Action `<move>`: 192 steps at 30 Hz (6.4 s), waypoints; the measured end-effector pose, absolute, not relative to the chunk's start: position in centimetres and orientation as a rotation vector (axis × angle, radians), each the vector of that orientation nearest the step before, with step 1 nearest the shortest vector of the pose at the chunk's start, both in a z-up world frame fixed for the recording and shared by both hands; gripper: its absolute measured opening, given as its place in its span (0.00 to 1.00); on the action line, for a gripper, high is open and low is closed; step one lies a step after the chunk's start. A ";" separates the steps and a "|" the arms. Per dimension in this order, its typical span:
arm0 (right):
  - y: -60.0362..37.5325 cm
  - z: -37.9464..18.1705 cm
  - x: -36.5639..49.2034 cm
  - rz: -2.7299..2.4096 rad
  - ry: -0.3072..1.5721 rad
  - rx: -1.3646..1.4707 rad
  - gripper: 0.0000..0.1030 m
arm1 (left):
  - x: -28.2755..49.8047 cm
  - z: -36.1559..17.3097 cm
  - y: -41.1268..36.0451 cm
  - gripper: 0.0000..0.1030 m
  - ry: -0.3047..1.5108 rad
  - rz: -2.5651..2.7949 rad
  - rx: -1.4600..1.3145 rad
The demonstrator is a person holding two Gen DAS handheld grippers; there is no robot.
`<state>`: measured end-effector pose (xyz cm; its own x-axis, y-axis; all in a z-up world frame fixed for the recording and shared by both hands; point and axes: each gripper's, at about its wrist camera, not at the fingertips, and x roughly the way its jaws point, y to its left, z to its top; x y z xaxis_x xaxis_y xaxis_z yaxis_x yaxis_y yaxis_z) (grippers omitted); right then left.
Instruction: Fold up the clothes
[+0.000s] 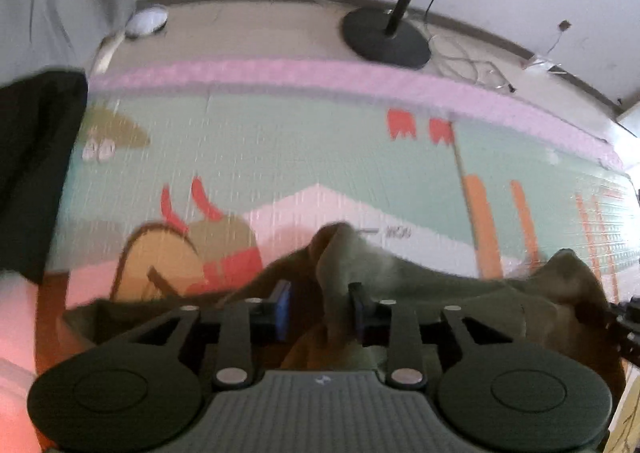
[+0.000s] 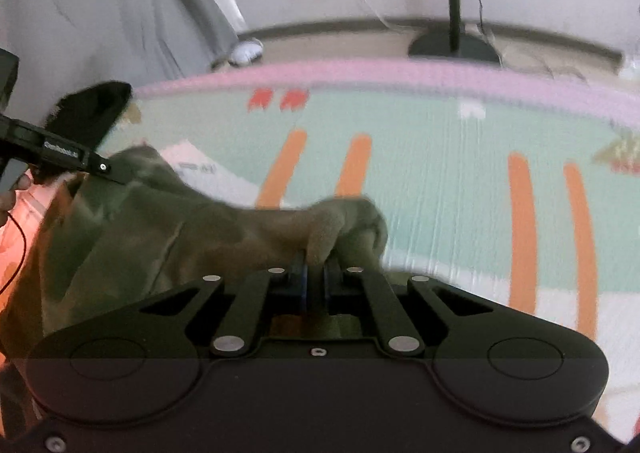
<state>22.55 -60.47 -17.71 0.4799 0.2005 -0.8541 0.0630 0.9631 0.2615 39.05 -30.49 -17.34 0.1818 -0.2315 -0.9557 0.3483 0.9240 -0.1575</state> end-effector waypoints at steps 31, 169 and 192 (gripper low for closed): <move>-59.1 -16.1 11.3 -0.048 1.197 0.474 0.44 | 30.8 -17.2 -26.7 0.74 1.394 -0.461 0.185; -44.4 -5.0 -1.3 -0.171 1.144 0.285 0.25 | 9.4 -1.9 -20.3 0.76 1.197 -0.405 0.269; -40.7 -2.0 -11.7 -0.213 1.091 0.345 0.37 | 1.4 -1.2 -16.3 0.80 1.190 -0.370 0.348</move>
<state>-11.66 -40.71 -2.02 0.4492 0.0002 -0.8934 0.3358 0.9266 0.1690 1.39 -16.31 -1.22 0.3258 -0.0952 -0.9406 0.4550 0.8879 0.0677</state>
